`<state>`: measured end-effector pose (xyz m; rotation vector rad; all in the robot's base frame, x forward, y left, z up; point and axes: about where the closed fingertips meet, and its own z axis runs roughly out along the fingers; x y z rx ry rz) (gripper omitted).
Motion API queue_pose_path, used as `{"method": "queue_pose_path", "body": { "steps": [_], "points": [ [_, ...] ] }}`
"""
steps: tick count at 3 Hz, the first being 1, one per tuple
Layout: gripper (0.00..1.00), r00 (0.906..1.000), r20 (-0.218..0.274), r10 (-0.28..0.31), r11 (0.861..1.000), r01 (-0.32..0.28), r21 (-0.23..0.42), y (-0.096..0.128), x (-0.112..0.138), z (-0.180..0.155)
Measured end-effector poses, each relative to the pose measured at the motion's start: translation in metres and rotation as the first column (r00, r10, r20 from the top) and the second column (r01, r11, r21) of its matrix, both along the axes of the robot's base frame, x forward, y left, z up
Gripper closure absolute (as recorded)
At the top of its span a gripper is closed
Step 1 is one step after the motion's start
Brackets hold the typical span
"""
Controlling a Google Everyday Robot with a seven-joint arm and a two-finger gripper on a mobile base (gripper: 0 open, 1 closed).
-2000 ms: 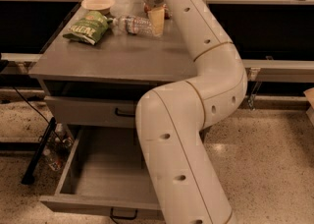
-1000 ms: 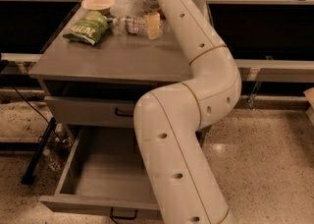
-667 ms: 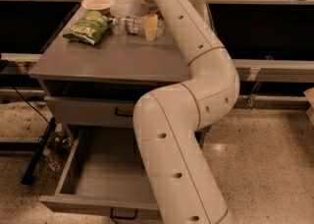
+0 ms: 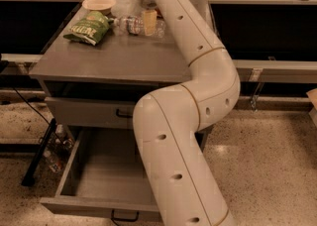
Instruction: Place water bottle into middle drawer
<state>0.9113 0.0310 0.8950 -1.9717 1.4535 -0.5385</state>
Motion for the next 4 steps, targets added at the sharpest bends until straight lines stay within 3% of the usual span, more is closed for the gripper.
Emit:
{"method": "queue_pose_path", "body": {
  "steps": [1,2,4],
  "points": [
    [0.00,1.0000,0.000,0.000,1.000,0.000,0.000,0.0000,0.0000,-0.0001],
    [0.17,1.0000,0.000,0.000,1.000,0.000,0.000,0.0000,0.0000,-0.0001],
    [0.03,1.0000,-0.001,0.000,1.000,0.000,0.000,0.0002,-0.0001,-0.0005]
  ]
}}
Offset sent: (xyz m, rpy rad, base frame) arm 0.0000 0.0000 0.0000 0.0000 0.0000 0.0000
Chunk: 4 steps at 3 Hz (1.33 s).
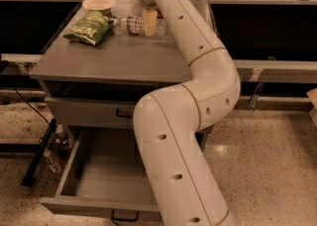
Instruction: Place water bottle into middle drawer
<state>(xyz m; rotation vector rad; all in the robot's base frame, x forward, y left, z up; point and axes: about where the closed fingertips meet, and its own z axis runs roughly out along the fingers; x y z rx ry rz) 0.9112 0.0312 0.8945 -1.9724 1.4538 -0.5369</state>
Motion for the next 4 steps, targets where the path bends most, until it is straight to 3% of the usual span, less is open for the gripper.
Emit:
{"method": "queue_pose_path", "body": {
  "steps": [2,4],
  "points": [
    [0.00,0.9997,-0.024,0.010,1.000,-0.010,0.003,0.003,-0.003,-0.009],
    [0.00,0.9958,-0.085,0.036,0.999,-0.036,0.000,0.011,-0.008,-0.035]
  ]
}}
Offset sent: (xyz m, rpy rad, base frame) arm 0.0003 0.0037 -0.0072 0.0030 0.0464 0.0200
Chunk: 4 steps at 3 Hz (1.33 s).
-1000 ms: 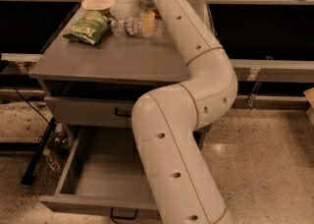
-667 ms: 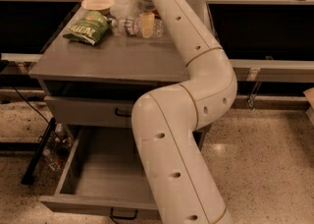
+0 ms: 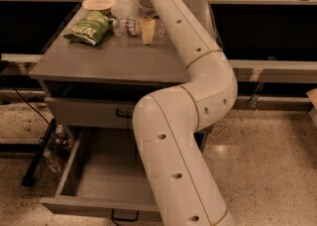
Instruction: Place water bottle into middle drawer
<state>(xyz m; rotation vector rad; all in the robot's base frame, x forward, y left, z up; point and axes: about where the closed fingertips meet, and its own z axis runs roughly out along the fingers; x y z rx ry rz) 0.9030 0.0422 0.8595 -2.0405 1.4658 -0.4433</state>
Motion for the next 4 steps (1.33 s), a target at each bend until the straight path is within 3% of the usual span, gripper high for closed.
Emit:
{"method": "queue_pose_path", "body": {
  "steps": [1,2,3,4],
  "points": [
    [0.00,1.0000,-0.001,0.000,1.000,0.000,0.000,0.000,0.000,-0.001],
    [0.00,0.9989,-0.045,0.011,1.000,-0.012,0.000,0.005,-0.008,-0.011],
    [0.00,0.9989,-0.045,0.012,1.000,-0.012,0.000,0.005,-0.008,-0.011],
    [0.19,0.9989,-0.045,0.012,1.000,-0.012,0.000,0.005,-0.008,-0.011]
  ]
}}
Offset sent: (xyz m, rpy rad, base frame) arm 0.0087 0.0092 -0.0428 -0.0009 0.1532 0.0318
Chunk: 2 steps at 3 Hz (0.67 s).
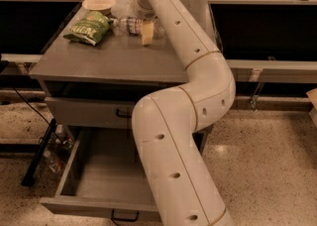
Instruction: Place water bottle into middle drawer
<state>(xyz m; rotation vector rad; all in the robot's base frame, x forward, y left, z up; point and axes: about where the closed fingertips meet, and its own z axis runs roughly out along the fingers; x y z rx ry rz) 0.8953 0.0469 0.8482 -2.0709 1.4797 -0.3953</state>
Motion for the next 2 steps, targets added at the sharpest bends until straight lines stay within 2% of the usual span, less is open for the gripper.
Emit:
{"method": "queue_pose_path", "body": {
  "steps": [1,2],
  "points": [
    [0.48,1.0000,0.000,0.000,1.000,0.000,0.000,0.0000,0.0000,0.0000],
    [0.73,1.0000,0.000,0.000,1.000,0.000,0.000,0.0000,0.0000,-0.0001]
  ]
}}
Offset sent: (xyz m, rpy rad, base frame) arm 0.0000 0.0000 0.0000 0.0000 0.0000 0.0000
